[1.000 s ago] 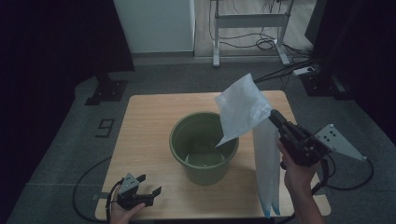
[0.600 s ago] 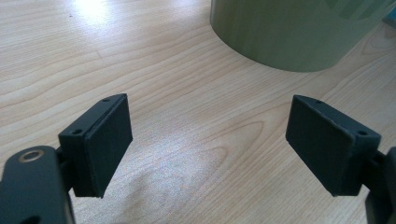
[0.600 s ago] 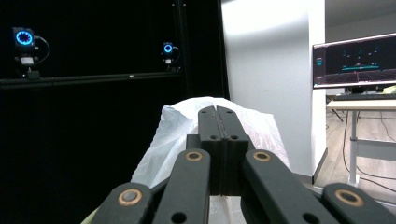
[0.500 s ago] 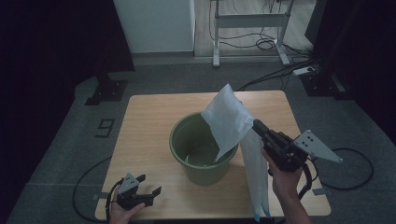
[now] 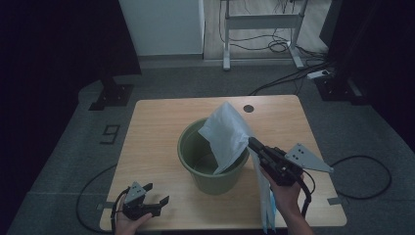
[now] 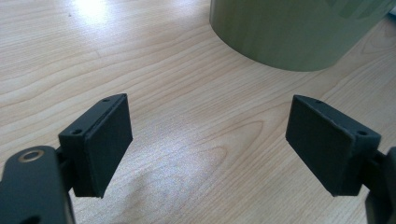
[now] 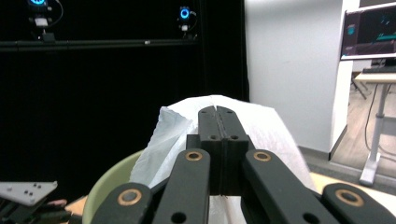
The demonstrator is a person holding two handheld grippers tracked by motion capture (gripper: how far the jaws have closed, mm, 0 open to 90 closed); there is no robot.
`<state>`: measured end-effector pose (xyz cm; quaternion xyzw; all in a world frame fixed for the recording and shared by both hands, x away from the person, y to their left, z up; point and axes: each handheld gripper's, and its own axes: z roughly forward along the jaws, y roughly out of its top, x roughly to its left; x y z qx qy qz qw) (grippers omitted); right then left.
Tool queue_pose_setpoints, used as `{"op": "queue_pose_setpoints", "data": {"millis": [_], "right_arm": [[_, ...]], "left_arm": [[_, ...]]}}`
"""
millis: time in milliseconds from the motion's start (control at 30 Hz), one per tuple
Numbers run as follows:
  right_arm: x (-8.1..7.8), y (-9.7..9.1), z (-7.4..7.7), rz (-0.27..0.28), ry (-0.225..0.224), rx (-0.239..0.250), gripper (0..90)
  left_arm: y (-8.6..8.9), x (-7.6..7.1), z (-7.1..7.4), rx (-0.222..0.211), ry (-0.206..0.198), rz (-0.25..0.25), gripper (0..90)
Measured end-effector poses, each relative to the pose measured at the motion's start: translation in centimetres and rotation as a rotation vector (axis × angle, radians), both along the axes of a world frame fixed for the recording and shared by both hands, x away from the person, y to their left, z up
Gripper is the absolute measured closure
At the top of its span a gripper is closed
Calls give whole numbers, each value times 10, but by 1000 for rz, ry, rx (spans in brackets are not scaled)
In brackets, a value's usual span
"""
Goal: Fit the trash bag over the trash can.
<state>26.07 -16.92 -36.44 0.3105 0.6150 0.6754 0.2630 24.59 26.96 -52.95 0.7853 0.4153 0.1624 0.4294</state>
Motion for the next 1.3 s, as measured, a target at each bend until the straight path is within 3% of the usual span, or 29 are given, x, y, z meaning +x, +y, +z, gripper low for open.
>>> {"op": "queue_pose_setpoints", "data": {"millis": [167,367,500,767,1000,1100,1300], "right_arm": [[1,6,-14,15,32,-19,892],[0,17,-37,38,78,-55,892],[-4,22,-48,59,99,-53,892],[-21,20,-59,91,107,-41,891],[-19,21,-63,102,128,-51,885],[-24,21,-63,71,93,-61,668],[-40,13,-63,6,47,-78,447]], "left_arm": [[0,-1,2,-5,-4,4,143],[-2,-3,11,-44,-18,-5,144],[-4,-5,15,-57,-30,-12,146],[-3,-4,13,-59,-29,-4,148],[-4,-4,12,-53,-29,-5,148],[-3,-4,12,-54,-28,-4,148],[-4,-4,12,-50,-29,-4,148]]}}
